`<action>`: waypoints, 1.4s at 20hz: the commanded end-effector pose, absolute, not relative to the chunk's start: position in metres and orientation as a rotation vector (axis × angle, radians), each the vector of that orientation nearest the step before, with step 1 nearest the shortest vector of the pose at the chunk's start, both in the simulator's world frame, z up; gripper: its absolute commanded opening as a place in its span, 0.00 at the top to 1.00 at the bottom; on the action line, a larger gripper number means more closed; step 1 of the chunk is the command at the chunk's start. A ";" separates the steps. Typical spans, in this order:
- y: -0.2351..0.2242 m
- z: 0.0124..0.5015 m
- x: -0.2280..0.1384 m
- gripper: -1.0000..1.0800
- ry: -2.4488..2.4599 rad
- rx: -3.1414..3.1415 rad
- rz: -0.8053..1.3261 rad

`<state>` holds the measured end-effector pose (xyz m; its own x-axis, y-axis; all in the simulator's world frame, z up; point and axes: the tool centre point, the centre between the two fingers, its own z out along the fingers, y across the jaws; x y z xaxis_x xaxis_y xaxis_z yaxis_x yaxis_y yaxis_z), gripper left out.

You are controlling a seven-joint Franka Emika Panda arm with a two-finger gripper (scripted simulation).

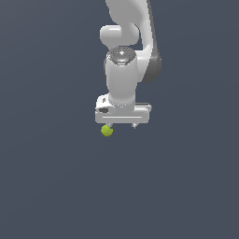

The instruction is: Pick up the object and move it to a goal position.

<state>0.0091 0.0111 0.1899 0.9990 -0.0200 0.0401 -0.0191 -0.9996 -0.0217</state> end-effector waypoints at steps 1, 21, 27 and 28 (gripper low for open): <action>0.011 0.190 0.009 0.04 0.030 -3.120 -0.063; -0.002 0.202 0.013 0.04 0.041 -3.100 -0.090; -0.012 0.188 0.004 0.04 -0.063 -3.109 -0.082; -0.014 0.184 0.002 0.04 -0.086 -3.111 -0.080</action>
